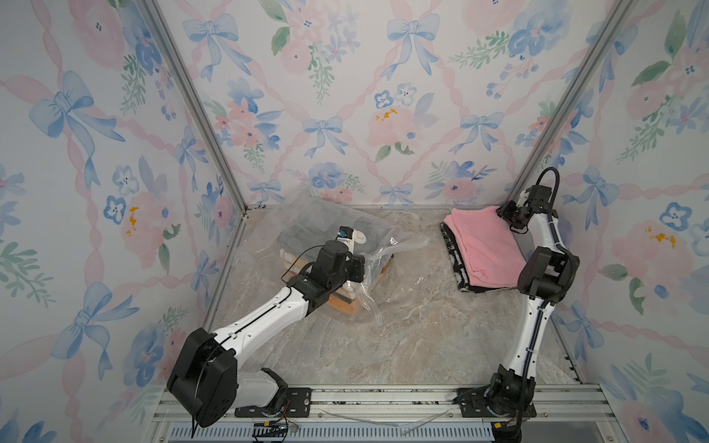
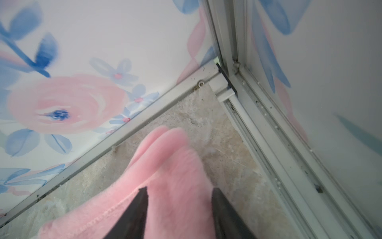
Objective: Take the blanket out of the vacuum bag
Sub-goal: Place the blanket at the corner of the board, then move the blanket to the corner of the board.
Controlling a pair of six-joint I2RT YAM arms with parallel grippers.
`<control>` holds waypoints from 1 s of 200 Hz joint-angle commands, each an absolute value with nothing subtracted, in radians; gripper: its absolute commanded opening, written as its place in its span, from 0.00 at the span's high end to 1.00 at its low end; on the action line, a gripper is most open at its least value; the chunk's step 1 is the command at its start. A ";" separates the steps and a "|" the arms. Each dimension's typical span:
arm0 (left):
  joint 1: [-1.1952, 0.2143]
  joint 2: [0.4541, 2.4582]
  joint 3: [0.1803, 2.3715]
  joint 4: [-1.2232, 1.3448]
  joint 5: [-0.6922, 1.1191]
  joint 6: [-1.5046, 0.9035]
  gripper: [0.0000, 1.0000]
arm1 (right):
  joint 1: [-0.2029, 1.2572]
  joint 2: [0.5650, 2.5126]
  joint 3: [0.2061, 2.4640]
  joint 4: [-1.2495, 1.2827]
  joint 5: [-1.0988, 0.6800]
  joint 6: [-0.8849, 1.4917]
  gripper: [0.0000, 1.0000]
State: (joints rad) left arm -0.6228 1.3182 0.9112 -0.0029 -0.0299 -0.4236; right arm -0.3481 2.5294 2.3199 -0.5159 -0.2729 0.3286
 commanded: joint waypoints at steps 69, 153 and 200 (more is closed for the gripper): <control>-0.631 1.213 0.862 -0.068 -0.056 -0.439 1.00 | -0.142 1.812 1.464 -0.413 0.011 0.147 0.08; -0.630 1.071 0.715 -0.044 -0.049 -0.494 1.00 | 0.081 1.949 1.496 -0.528 0.402 0.021 0.23; -0.631 1.019 0.680 -0.072 -0.080 -0.500 1.00 | 0.110 1.992 1.485 -0.529 0.459 0.000 0.41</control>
State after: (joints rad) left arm -0.6285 1.0405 0.7013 -0.0257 -0.0635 -0.4858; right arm 0.0891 1.9636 1.4658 -0.5060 0.3996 0.0181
